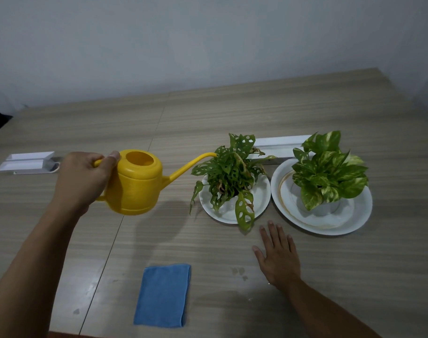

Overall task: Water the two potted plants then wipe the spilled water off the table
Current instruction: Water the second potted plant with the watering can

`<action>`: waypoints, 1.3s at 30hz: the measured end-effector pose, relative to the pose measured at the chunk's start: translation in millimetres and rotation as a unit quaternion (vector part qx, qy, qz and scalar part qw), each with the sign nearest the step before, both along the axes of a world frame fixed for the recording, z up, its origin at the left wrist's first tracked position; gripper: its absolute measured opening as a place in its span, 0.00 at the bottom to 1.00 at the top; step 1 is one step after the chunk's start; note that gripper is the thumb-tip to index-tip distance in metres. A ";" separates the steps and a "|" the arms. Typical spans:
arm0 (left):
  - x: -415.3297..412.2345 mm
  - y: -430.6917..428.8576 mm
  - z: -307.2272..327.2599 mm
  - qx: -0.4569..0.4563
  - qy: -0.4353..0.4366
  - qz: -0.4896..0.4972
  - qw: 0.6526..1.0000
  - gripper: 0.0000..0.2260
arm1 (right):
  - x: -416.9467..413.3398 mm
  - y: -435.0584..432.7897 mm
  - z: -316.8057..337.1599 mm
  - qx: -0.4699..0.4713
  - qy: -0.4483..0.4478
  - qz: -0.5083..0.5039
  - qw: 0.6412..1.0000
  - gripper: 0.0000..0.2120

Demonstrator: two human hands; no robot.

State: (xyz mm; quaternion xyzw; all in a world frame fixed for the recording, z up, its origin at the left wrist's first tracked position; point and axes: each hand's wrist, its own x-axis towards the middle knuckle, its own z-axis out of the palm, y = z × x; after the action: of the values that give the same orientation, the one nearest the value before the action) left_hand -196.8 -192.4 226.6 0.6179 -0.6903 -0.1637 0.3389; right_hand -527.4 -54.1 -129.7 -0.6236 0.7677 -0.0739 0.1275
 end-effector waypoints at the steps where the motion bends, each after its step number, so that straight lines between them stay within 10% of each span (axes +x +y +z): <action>1: 0.0 0.4 -1.3 -0.003 0.001 0.000 1.000 0.23 | -0.2 0.3 2.0 0.007 0.000 0.000 1.000 0.31; 11: 9.6 20.1 -61.2 0.043 0.149 0.075 0.985 0.25 | -4.0 -5.1 15.6 0.019 -0.005 0.029 0.999 0.37; 23: -10.6 41.2 -110.1 0.069 0.284 0.016 0.956 0.20 | -56.2 51.8 49.5 -0.133 0.035 0.056 0.989 0.09; 39: -131.2 50.6 -69.3 0.031 0.250 -0.026 0.967 0.21 | -208.5 106.4 50.4 -0.019 0.067 -0.044 0.997 0.30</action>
State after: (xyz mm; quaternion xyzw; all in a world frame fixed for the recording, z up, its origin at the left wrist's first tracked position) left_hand -328.0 -141.7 157.3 0.5497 -0.5936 -0.3434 0.4770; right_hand -735.9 52.3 -79.4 -0.5949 0.7998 -0.0519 0.0608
